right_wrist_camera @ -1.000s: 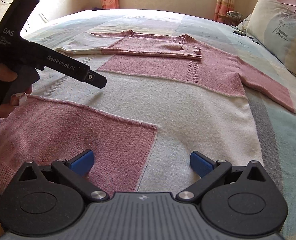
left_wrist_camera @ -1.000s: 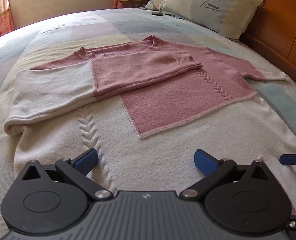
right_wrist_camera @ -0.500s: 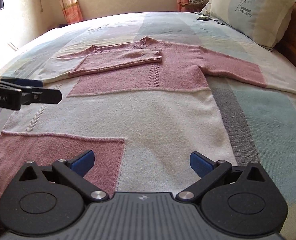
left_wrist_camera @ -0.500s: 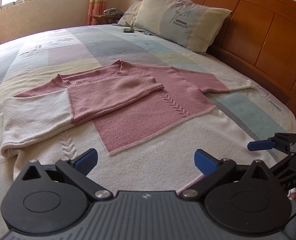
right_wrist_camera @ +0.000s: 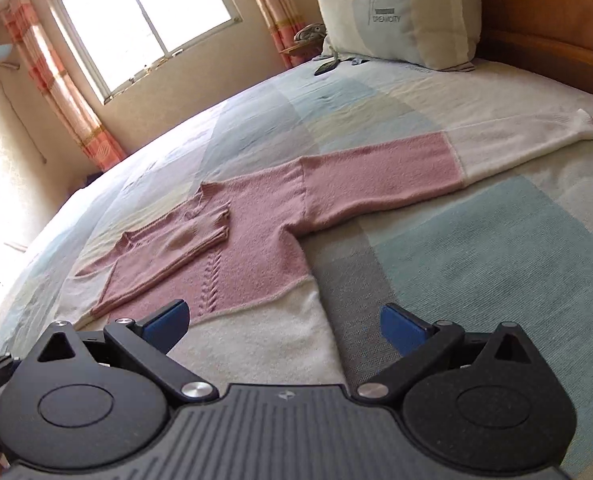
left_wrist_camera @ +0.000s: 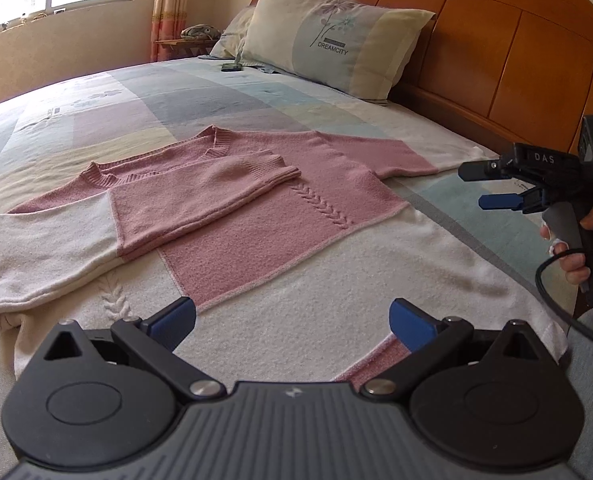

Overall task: Fold clothes
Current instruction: 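Move the open right gripper to the white cuff of the extended sleeve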

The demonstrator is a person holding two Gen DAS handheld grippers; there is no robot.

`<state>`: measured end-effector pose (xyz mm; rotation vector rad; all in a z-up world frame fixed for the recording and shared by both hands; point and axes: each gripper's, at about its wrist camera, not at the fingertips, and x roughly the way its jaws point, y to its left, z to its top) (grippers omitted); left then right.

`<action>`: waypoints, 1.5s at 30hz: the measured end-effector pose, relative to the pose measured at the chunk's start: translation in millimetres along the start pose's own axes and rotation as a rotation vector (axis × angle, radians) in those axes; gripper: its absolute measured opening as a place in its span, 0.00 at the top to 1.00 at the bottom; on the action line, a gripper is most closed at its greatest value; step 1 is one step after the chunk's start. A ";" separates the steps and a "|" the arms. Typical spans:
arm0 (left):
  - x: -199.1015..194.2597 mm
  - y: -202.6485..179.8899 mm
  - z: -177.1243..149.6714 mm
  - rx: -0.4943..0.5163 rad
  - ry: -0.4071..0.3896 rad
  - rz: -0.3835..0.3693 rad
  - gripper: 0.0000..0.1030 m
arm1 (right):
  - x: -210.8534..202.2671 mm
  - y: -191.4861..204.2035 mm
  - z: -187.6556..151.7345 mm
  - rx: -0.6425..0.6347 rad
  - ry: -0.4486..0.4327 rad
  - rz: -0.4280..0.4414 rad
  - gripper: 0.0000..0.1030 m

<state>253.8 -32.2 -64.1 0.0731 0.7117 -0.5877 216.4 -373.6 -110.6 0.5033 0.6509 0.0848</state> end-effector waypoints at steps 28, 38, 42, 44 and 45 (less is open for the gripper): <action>-3.1 -45.5 -0.5 0.147 0.023 -0.154 0.01 | 78.2 -195.5 109.4 0.263 -0.285 -0.076 0.00; 9.8 -39.3 -6.8 0.116 0.036 -0.168 0.01 | 105.6 -203.9 132.8 0.235 -0.331 -0.097 0.00; 14.5 -35.1 -7.8 0.093 0.043 -0.173 0.01 | 110.1 -205.2 138.3 0.254 -0.347 -0.100 0.00; 16.2 -33.1 -8.2 0.081 0.045 -0.174 0.01 | 109.6 -203.4 138.7 0.255 -0.343 -0.098 0.00; 15.7 -32.7 -8.0 0.078 0.042 -0.174 0.01 | 109.5 -203.2 138.9 0.261 -0.339 -0.087 0.00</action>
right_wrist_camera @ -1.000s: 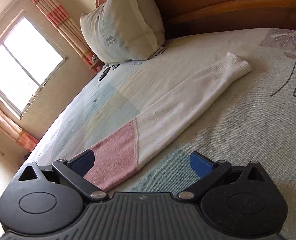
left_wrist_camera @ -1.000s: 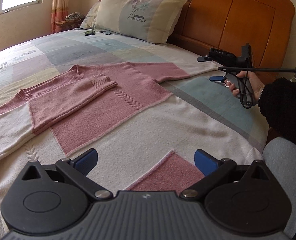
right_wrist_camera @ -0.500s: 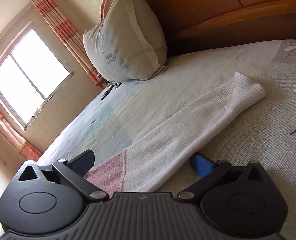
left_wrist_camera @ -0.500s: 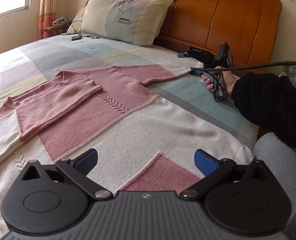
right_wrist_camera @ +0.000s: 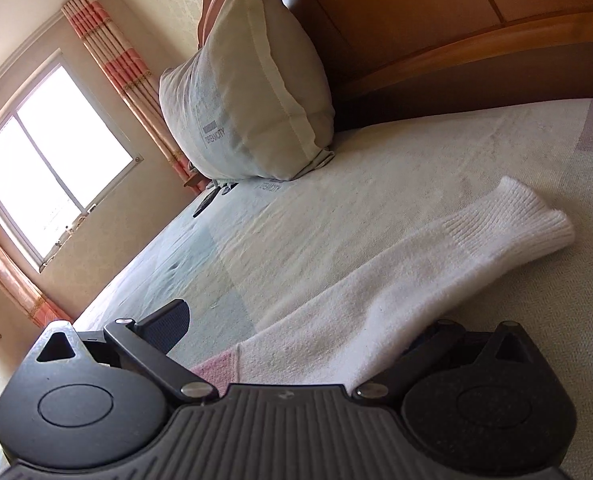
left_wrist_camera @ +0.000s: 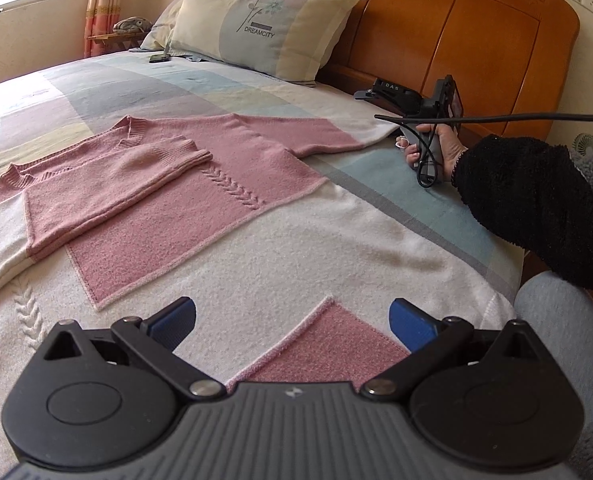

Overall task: Fold clothes
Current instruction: 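Move the open right gripper to the white cuff of the extended sleeve, then close the right gripper on the white sleeve cuff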

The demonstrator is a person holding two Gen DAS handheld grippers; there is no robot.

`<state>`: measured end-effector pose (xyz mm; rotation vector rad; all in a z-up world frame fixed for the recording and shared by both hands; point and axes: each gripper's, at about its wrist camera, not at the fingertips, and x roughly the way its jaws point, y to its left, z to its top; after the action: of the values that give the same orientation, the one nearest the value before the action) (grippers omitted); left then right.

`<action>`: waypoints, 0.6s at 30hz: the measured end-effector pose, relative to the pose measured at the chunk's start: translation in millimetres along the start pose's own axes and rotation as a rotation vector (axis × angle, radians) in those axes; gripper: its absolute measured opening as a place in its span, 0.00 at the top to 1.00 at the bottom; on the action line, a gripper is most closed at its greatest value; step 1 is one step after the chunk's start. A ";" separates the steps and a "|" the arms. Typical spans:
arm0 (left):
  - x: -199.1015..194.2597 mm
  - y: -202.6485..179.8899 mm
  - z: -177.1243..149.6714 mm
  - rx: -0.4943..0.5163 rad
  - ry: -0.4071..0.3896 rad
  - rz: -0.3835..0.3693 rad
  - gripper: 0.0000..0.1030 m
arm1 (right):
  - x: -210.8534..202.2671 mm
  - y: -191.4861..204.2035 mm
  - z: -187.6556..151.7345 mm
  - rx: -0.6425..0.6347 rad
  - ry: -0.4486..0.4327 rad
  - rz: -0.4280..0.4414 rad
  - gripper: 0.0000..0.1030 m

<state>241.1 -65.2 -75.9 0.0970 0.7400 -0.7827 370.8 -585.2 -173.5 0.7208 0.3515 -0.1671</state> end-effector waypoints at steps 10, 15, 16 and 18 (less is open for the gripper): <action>-11.7 1.4 2.8 -0.013 -0.046 -0.001 0.01 | -17.7 28.7 8.5 0.036 0.015 0.111 0.00; -15.7 5.0 3.2 -0.028 -0.052 -0.009 0.01 | -24.0 55.5 11.0 0.026 0.019 0.155 0.00; -16.5 5.4 3.4 -0.027 -0.053 -0.004 0.01 | -24.8 61.2 10.4 0.023 0.022 0.166 0.00; -18.9 6.1 3.6 -0.027 -0.058 0.002 0.01 | -25.9 73.1 8.6 0.009 0.033 0.176 0.00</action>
<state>238.2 -50.6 -62.2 0.0507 0.6945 -0.7703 368.5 -536.0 -113.0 0.7600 0.3174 0.0101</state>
